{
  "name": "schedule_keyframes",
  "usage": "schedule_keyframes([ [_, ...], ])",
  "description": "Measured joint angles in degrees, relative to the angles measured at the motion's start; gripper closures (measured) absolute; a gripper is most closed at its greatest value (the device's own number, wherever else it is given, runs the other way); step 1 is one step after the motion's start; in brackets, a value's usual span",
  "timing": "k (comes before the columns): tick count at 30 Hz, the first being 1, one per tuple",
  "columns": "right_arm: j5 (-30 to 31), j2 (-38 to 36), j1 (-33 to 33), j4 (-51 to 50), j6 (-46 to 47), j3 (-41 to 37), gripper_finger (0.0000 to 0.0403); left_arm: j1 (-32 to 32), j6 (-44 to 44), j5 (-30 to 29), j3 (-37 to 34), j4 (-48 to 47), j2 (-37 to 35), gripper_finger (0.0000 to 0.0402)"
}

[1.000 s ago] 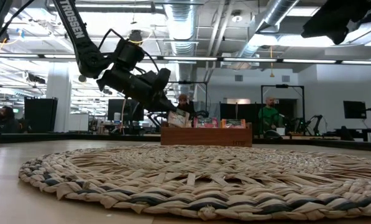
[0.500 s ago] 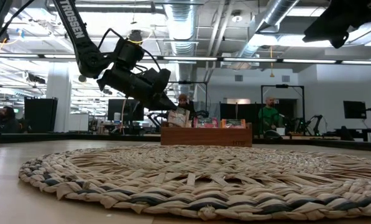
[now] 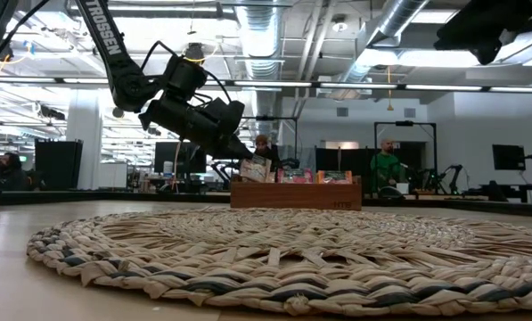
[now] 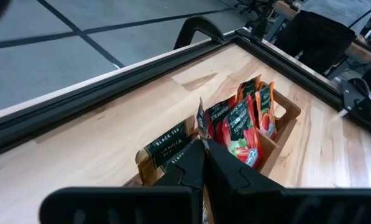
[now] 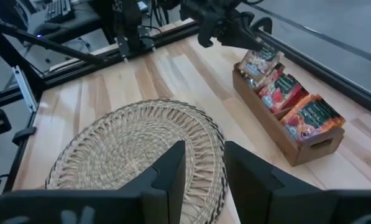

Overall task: Pick & Place Tea
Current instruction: Put the brown tea bag into the left section of the wooden organizer, then return to Home Position

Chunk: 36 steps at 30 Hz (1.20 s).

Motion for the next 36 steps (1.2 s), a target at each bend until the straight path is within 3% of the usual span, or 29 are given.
schedule_keyframes([
  [16,0.0,0.0,0.0,0.3,0.0,0.0,0.0300,0.0,1.7,-0.1,0.0,2.1,0.0,0.0400],
  [27,0.0,0.0,0.0,0.7,0.1,0.0,0.0300,0.0,1.8,0.9,0.0,2.0,0.0,0.0324],
  [36,0.0,0.0,0.0,0.7,1.5,0.0,0.0300,0.0,1.8,1.0,0.0,2.8,-0.8,0.0306],
])
